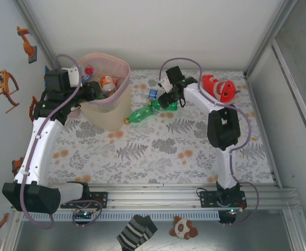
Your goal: Put the plastic bottles in the bin
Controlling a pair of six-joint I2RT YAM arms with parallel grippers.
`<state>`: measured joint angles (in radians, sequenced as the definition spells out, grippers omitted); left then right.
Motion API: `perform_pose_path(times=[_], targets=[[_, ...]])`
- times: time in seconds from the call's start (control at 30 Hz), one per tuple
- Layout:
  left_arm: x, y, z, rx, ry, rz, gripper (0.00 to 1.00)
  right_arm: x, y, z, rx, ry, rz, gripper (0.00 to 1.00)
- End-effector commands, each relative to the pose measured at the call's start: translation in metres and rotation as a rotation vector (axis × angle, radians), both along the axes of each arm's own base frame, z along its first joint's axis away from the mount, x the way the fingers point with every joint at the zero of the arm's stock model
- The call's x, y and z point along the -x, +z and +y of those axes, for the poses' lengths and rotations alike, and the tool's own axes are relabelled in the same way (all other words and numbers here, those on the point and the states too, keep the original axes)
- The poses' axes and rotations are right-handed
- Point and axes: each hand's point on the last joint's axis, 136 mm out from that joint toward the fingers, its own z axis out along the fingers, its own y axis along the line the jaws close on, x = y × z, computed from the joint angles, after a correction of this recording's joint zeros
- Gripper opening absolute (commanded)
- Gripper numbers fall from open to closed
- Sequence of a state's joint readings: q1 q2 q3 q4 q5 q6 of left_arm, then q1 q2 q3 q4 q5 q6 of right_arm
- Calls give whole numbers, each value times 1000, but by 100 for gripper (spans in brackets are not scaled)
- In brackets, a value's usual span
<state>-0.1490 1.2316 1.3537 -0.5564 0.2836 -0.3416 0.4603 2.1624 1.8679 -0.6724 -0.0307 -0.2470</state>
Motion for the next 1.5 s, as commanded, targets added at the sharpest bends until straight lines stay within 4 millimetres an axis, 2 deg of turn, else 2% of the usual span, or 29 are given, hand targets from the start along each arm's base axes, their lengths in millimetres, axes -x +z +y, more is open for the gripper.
perform_pose_path(times=[0.0, 0.23, 0.53, 0.93, 1.27, 1.47], targets=[[5, 1, -2, 22, -10, 10, 37, -5, 0, 9, 11, 100, -1, 86], [7, -1, -2, 25, -7, 20, 37, -1, -24, 22, -17, 159, 75, 82], [8, -3, -3, 36, -5, 29, 38, 15, -39, 14, 7, 159, 137, 76], [10, -6, -3, 46, -4, 44, 38, 39, -47, -2, 55, 144, 195, 73], [10, -9, -5, 56, -8, 50, 38, 61, -51, -15, 59, 93, 235, 62], [8, -6, -5, 59, -8, 42, 38, 79, -40, -20, 29, 59, 242, 54]])
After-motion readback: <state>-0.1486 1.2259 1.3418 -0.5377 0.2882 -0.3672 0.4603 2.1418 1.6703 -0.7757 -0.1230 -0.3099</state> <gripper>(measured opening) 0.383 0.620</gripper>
